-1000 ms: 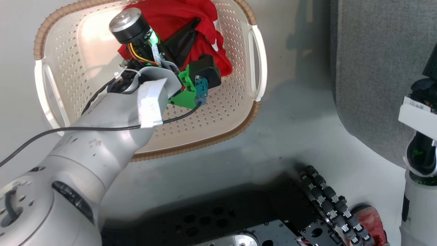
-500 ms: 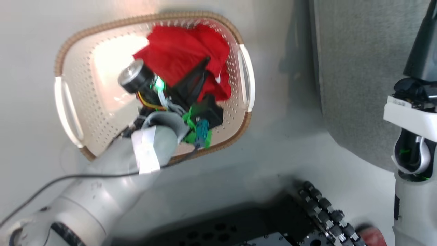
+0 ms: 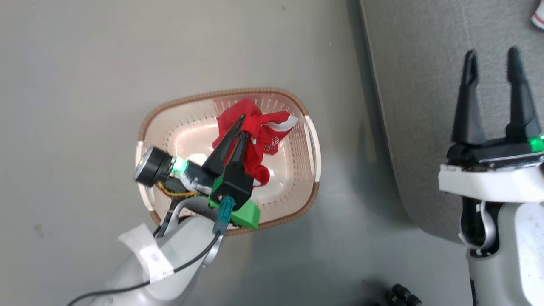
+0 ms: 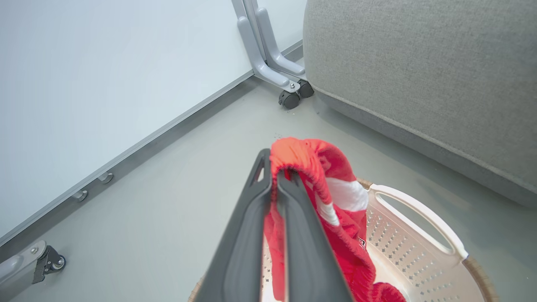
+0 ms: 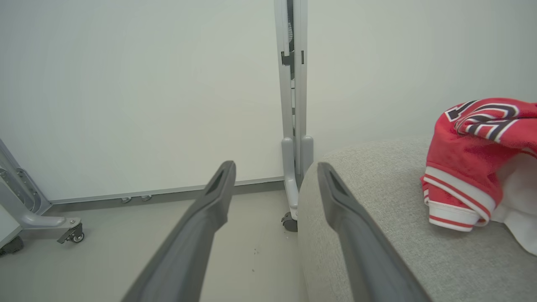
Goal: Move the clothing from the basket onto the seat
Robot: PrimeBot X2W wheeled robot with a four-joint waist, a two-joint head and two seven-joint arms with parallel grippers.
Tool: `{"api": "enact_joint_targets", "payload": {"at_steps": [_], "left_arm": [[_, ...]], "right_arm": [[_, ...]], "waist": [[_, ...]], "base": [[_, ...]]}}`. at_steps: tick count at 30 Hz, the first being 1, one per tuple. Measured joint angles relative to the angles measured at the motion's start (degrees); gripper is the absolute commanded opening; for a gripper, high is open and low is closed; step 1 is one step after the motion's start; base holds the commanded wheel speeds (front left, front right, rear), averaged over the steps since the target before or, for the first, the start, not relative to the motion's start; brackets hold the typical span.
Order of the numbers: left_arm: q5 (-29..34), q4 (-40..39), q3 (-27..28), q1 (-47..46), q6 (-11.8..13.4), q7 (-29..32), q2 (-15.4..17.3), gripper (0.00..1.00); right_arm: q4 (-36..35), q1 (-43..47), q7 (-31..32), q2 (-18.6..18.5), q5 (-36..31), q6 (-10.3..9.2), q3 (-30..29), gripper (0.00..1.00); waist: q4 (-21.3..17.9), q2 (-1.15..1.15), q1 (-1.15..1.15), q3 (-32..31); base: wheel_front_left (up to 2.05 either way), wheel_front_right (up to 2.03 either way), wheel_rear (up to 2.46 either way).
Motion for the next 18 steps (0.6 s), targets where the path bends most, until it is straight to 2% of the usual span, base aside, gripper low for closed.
{"api": "enact_joint_targets", "payload": {"at_steps": [9, 18], "left_arm": [[0.3, -9.5, 8.9, 12.2, 0.4, 0.0, -0.1, 0.0], [1.7, -15.8, 16.6, 19.2, -0.2, 0.0, 0.2, 0.0]], "right_arm": [[5.6, 7.4, 0.0, 0.0, -0.5, 0.0, 3.3, 1.0], [9.8, 13.5, 0.0, -0.4, 0.1, 0.0, 7.1, 1.0]], "waist": [[1.9, 0.0, 0.0, -13.5], [3.1, 0.0, 0.0, -25.6]], "base": [[0.0, 0.0, 0.0], [0.0, 0.0, 0.0]]}}
